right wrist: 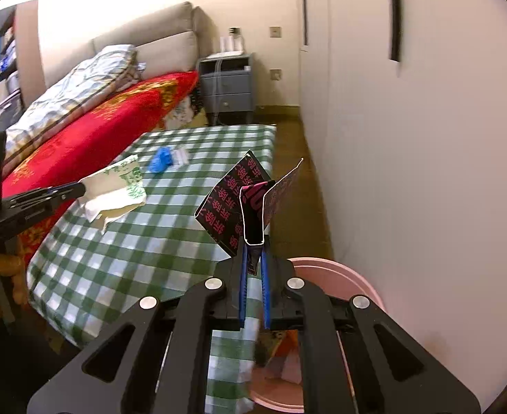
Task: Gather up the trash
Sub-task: 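Carry the white paper and maroon box over the pink bin and open both tools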
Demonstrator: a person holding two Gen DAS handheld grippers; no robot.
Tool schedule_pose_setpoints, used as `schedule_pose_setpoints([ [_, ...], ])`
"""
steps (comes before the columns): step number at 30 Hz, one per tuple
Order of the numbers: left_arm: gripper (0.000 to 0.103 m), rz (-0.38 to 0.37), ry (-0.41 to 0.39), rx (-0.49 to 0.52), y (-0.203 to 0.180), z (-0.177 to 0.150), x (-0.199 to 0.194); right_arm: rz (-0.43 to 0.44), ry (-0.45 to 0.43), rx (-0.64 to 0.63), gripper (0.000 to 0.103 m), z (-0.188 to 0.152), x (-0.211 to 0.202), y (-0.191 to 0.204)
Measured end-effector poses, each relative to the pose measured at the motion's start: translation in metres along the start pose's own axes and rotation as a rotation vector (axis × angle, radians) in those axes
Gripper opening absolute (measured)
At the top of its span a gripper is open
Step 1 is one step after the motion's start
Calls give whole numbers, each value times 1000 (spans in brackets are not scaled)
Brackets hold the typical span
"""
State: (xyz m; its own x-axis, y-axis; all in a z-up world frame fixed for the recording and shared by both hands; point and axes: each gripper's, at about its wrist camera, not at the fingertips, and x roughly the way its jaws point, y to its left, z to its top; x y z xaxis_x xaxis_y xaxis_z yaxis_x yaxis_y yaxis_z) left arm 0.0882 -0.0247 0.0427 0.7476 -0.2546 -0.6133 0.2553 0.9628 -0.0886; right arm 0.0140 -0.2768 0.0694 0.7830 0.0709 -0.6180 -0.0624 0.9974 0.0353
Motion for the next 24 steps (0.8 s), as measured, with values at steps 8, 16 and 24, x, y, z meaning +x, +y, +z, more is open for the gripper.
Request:
schedule_pose_setpoints([
  [8, 10, -57, 16, 50, -41, 3, 19, -64, 17, 93, 8, -7, 3, -31],
  [16, 10, -128, 42, 146, -94, 4, 40, -110, 25, 166, 8, -10, 5, -51],
  [24, 10, -185, 105, 240, -148, -9, 67, -150, 47, 178, 8, -15, 10, -59],
])
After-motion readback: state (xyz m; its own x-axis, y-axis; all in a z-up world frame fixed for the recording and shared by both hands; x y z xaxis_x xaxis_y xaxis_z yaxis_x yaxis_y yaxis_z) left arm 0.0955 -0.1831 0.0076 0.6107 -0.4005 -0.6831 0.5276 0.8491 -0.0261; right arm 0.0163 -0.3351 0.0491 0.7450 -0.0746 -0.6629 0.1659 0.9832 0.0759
